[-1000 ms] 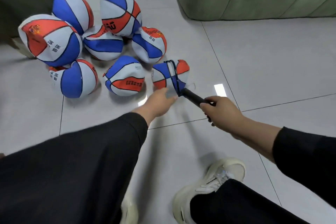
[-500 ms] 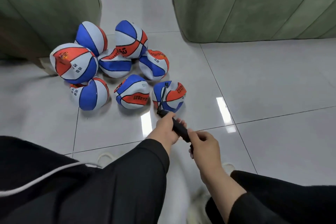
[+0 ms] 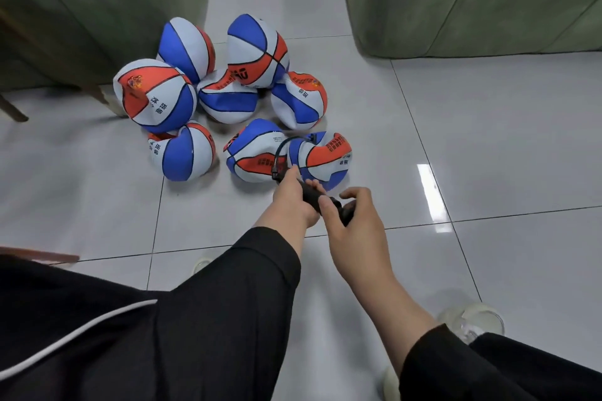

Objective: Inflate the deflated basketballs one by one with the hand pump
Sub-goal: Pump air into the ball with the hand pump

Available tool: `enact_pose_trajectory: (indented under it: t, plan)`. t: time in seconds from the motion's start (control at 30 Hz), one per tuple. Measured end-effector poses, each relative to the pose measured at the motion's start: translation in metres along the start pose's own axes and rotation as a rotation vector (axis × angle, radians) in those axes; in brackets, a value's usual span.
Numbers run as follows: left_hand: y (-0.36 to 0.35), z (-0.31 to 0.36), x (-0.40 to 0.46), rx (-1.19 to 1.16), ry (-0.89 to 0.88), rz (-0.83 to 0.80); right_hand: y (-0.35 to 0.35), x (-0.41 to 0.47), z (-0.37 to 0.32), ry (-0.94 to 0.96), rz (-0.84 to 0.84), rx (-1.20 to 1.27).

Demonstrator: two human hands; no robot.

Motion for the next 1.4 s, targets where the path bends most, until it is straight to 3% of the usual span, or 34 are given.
enact_pose_trajectory:
  t: [0.3, 0.6, 0.8, 1.1, 1.4]
  plan:
    - [-0.002, -0.006, -0.011, 0.071, -0.12, -0.01, 0.006, 0.011, 0.0, 0.055, -0.101, -0.226]
    - [0.0, -0.002, -0.023, 0.068, -0.209, 0.067, 0.008, 0.008, -0.005, 0.121, -0.142, -0.198]
    - [0.005, 0.019, -0.013, 0.037, -0.161, 0.086, 0.021, 0.004, -0.005, 0.208, -0.023, -0.122]
    - [-0.009, -0.025, -0.025, 0.047, -0.132, 0.082, -0.001, 0.015, 0.008, 0.034, 0.023, 0.047]
    - [-0.009, -0.003, -0.014, -0.061, -0.084, 0.047, -0.003, 0.026, 0.009, 0.08, -0.057, -0.104]
Point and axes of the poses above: each hand's wrist, its own x-axis towards the middle knuckle, its own y-axis out of the back of the hand, z = x × y, the point moved 3 cm from there along x, towards the middle knuckle, and after that the axes turned 5 degrees about z, right-handed, at the moved point
